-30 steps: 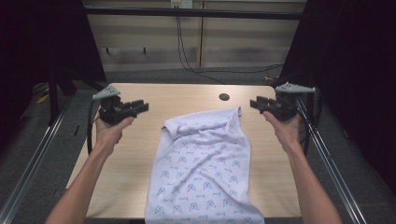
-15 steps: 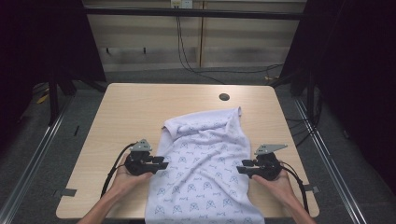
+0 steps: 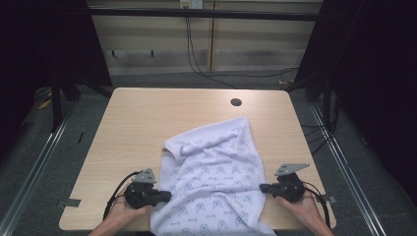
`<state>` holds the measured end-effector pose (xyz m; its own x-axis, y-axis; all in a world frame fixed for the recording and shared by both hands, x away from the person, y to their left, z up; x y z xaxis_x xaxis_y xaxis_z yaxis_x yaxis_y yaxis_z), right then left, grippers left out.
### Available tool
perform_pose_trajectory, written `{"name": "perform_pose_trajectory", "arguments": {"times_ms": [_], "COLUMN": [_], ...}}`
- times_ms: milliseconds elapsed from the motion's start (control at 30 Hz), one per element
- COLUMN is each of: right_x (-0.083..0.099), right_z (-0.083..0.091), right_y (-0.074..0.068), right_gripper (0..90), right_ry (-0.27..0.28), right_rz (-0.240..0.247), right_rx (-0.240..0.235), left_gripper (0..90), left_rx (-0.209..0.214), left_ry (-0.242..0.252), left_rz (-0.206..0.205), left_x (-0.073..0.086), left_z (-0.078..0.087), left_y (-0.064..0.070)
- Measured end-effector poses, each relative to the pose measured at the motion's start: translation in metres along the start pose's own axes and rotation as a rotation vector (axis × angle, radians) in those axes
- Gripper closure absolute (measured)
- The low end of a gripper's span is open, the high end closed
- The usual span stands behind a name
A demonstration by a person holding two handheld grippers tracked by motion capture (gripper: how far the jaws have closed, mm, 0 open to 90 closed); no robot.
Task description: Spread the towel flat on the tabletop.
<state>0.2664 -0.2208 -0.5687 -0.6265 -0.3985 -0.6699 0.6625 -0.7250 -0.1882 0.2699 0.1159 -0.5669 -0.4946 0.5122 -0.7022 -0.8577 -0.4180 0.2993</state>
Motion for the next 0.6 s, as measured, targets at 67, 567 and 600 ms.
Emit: {"name": "perform_pose_trajectory", "arguments": {"times_ms": [67,567,600], "right_x": [0.01,-0.017,-0.021], "right_z": [0.007,0.013,0.01], "right_y": [-0.011,-0.016,-0.015], "right_gripper": [90.0,79.9,79.6], "right_ry": [-0.024,0.089,0.093], "right_rz": [0.004,0.017,0.022], "right_rx": [-0.037,-0.096,-0.096], "left_gripper": [82.7,60.3,58.4], "left_rx": [0.041,-0.063,-0.105], "left_ry": [-0.008,0.235,0.228], "left_rz": [-0.001,0.155,0.143], "left_x": [0.004,-0.059,-0.064], "left_z": [0.001,0.023,0.02], "left_y": [0.008,-0.054,-0.064]}}
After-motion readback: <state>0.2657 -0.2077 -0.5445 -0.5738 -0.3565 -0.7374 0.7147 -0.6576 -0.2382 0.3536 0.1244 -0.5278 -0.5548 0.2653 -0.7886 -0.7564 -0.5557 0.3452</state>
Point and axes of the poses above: each handheld gripper's, and its own axes: z roughly backward along the jaws, x roughly out of its underside, y roughly to its right, the point moved 10 cm from there along -z, roughly forward along the jaws, and after that the axes turned 3 degrees about y, right-handed, at the moved point
